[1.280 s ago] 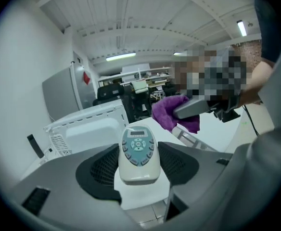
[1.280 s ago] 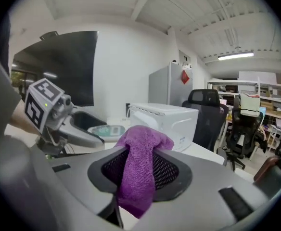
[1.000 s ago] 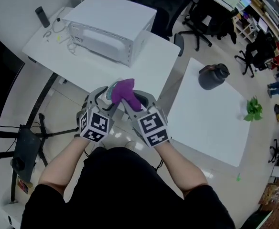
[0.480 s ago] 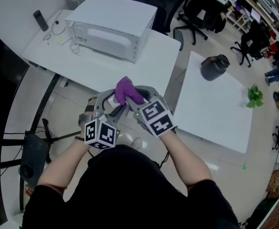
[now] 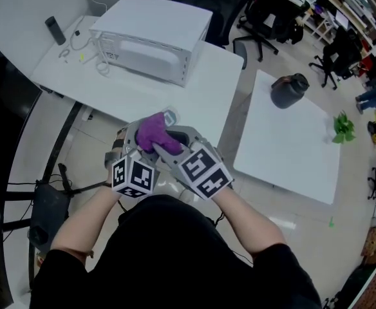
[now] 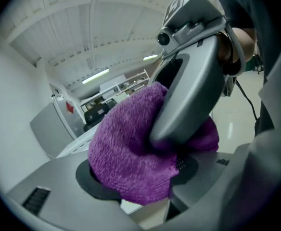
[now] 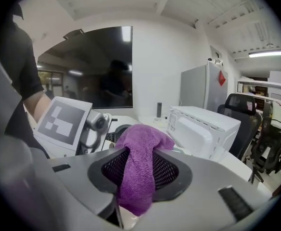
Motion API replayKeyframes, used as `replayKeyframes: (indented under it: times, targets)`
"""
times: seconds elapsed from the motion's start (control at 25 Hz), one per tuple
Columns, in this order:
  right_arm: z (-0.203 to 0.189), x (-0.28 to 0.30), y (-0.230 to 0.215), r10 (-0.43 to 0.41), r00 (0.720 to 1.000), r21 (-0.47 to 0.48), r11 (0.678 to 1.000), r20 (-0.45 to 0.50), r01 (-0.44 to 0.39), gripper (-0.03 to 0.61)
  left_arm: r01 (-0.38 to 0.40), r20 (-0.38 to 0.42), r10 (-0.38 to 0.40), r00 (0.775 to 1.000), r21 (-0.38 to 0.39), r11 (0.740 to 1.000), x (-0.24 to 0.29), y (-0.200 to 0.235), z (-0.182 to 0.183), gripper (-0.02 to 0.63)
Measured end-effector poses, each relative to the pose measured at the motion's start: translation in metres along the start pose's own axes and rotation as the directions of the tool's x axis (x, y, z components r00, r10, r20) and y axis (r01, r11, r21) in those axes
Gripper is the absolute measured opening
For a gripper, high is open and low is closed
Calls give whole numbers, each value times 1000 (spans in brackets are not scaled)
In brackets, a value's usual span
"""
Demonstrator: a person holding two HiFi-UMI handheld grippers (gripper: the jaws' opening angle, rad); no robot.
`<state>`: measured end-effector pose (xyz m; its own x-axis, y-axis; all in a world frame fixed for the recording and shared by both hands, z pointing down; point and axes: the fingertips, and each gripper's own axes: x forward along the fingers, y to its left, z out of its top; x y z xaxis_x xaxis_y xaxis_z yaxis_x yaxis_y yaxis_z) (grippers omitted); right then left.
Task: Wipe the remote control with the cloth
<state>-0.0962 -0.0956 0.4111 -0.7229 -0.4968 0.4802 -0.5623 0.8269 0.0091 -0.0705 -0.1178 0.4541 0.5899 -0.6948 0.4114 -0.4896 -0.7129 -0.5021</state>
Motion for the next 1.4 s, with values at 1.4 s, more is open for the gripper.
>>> replayKeyframes:
  times: [1.4]
  targets:
    - [3, -66, -100, -264, 907, 331, 931, 328, 152, 133, 685, 682, 104, 724, -691, -231, -21, 25, 48, 241]
